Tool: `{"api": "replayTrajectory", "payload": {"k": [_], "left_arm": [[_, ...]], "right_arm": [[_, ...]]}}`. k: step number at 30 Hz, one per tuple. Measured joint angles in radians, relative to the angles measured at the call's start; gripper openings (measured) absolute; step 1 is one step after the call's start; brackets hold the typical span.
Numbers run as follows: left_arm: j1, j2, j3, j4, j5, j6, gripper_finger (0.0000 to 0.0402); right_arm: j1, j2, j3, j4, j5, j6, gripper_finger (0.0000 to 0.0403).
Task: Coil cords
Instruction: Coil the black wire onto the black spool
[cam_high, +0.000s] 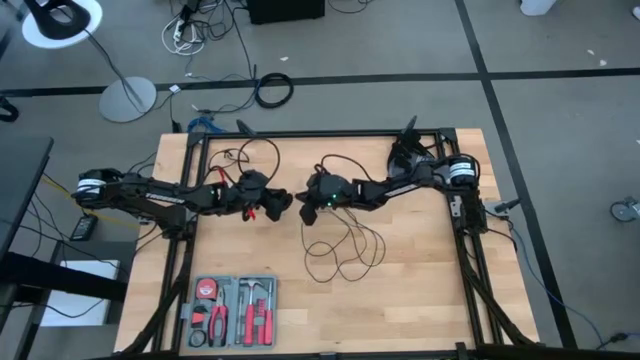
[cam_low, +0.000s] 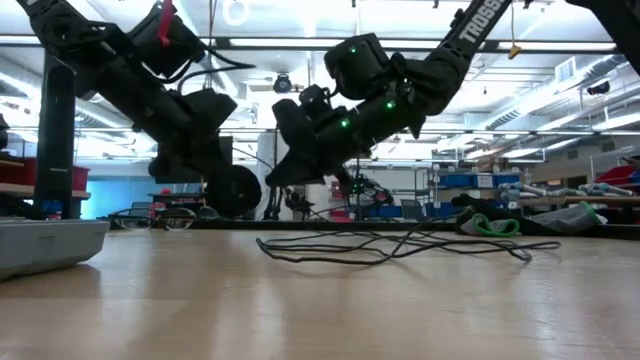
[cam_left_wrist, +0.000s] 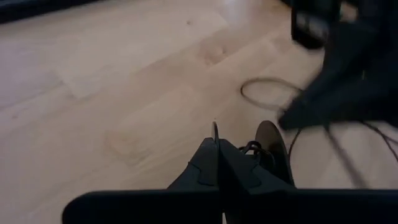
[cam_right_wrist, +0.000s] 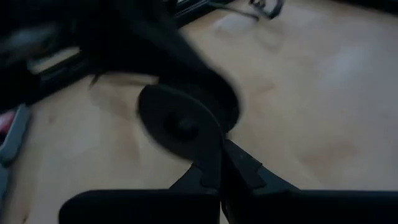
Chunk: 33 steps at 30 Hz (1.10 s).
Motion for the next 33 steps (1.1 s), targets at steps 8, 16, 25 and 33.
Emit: {"api": "replayTrajectory", "payload": {"k": [8, 16, 25, 33], "left_arm": [[0.000, 0.000, 0.000, 0.000, 0.096, -0.002, 0.0000], [0.002, 0.000, 0.000, 0.139, 0.150, 0.029, 0.0000], [0.026, 0.001, 0.001, 0.036, 0.146, 0.007, 0.0000], [0.026, 0.001, 0.001, 0.018, 0.181, 0.004, 0.0000]], "right_arm": [[-0.077, -0.013, 0.000, -0.097, -0.042, 0.049, 0.0000], [-0.066, -0.012, 0.000, -0.190, -0.051, 0.063, 0.0000], [-0.029, -0.019, 0.034, -0.143, -0.054, -0.025, 0.0000], [-0.072, -0.019, 0.187, -0.284, -0.117, -0.115, 0.0000]]}}
